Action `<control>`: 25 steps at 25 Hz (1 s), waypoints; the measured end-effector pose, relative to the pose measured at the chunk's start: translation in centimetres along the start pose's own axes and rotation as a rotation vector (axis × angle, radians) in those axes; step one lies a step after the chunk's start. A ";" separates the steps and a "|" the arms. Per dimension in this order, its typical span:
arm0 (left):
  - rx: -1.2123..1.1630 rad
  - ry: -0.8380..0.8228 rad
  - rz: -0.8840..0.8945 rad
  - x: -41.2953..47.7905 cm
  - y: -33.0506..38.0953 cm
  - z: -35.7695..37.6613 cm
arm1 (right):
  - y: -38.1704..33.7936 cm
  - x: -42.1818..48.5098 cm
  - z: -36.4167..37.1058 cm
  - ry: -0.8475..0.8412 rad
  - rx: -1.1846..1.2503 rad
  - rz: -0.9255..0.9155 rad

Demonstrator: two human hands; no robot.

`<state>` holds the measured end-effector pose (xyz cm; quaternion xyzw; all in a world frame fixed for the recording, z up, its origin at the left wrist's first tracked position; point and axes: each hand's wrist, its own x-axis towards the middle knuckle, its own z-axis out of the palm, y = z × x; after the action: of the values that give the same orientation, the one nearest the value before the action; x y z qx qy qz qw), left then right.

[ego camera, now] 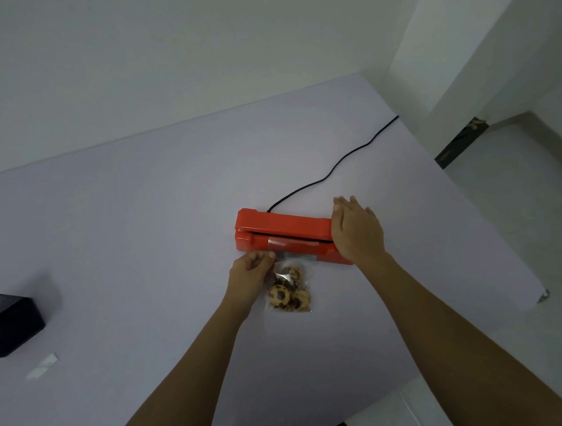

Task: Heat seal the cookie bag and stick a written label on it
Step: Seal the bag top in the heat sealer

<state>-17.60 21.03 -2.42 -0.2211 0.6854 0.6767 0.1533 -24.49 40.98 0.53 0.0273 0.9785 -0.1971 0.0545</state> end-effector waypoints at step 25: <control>-0.003 -0.029 0.004 0.3 0.3 -0.1 | 0.6 0.0 0.8 0.106 0.027 -0.028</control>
<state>-18.04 20.94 -2.31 -0.2099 0.6826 0.6811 0.1616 -24.35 41.25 -0.41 0.0250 0.9775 -0.2094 -0.0007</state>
